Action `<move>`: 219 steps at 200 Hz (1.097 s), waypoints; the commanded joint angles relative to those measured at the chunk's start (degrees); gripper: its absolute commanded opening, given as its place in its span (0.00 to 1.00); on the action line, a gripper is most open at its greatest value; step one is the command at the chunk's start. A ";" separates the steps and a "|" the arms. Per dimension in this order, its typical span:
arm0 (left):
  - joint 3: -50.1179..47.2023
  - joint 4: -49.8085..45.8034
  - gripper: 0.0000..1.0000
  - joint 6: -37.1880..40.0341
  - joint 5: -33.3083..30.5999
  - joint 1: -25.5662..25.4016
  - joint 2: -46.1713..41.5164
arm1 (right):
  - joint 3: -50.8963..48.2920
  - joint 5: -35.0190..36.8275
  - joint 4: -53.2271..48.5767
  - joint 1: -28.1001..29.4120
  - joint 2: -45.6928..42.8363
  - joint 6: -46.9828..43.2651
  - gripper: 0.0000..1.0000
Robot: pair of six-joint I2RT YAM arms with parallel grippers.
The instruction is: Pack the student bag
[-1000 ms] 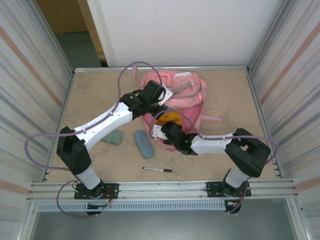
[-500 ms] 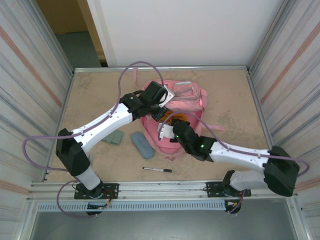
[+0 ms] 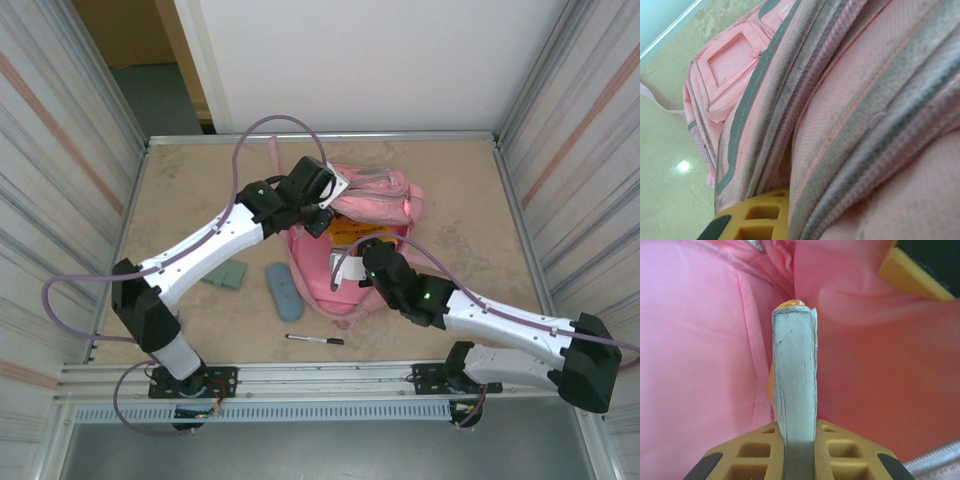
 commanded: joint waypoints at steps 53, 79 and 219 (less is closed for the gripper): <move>6.62 1.31 0.00 -3.18 2.45 -1.16 0.20 | 6.16 6.23 4.22 -0.50 4.75 -8.29 0.00; 6.87 1.49 0.00 -3.44 3.25 -1.19 -0.28 | 6.57 -0.60 1.41 0.13 1.94 -9.96 0.00; 7.16 0.53 0.00 -5.91 7.12 -1.36 -0.98 | 6.99 8.48 19.13 -8.47 22.44 -15.71 0.00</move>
